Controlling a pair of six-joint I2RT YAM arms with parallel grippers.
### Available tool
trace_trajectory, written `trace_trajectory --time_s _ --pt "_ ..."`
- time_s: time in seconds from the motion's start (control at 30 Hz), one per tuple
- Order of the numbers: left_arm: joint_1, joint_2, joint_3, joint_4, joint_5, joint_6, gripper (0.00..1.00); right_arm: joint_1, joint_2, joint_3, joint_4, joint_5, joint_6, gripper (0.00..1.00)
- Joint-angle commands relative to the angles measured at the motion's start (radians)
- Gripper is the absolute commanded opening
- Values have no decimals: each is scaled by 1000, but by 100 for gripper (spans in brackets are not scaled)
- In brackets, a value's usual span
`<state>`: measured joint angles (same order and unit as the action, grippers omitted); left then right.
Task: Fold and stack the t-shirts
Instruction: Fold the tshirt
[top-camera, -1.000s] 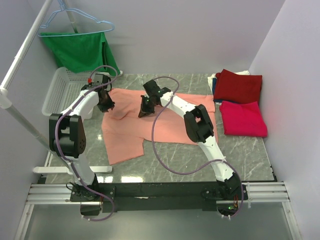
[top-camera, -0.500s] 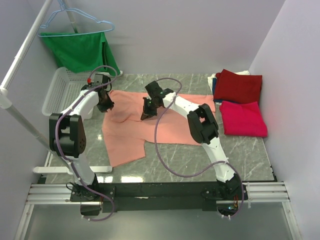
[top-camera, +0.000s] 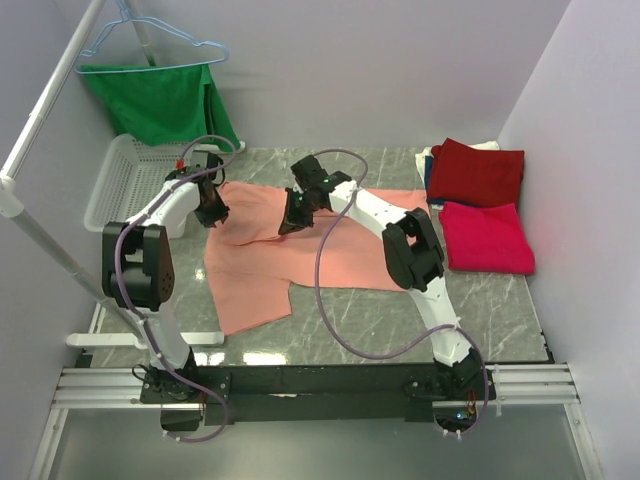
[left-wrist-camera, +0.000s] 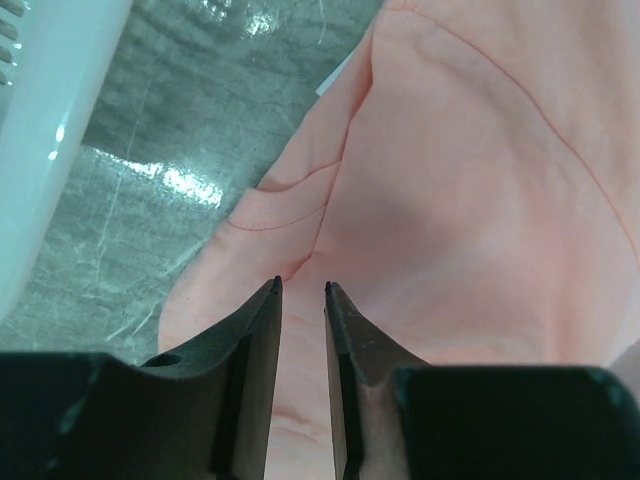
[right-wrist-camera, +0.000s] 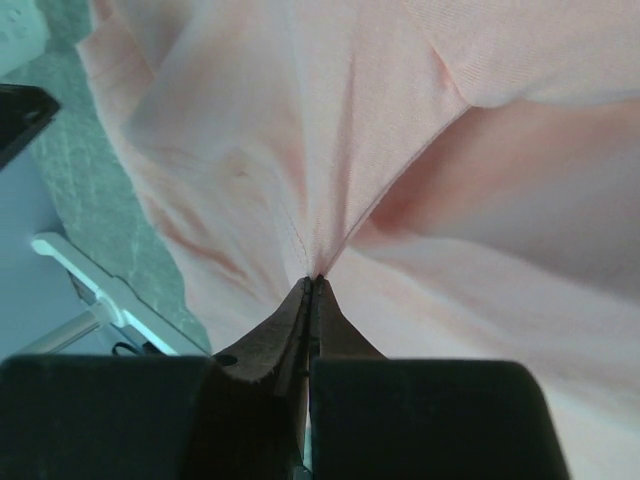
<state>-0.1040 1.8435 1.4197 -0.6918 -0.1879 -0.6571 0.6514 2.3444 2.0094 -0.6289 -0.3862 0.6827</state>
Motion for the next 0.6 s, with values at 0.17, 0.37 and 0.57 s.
trace_trajectory --time_s 0.17,0.37,0.57 --pt "-2 49 13 95 84 -27 29 -27 -120 -54 83 -89 87 0" --pt "-37 153 91 61 54 -22 29 -36 -111 -69 133 -149 132 0" --pt "-56 226 142 2 7 -24 29 -42 -85 -17 88 -140 118 0"
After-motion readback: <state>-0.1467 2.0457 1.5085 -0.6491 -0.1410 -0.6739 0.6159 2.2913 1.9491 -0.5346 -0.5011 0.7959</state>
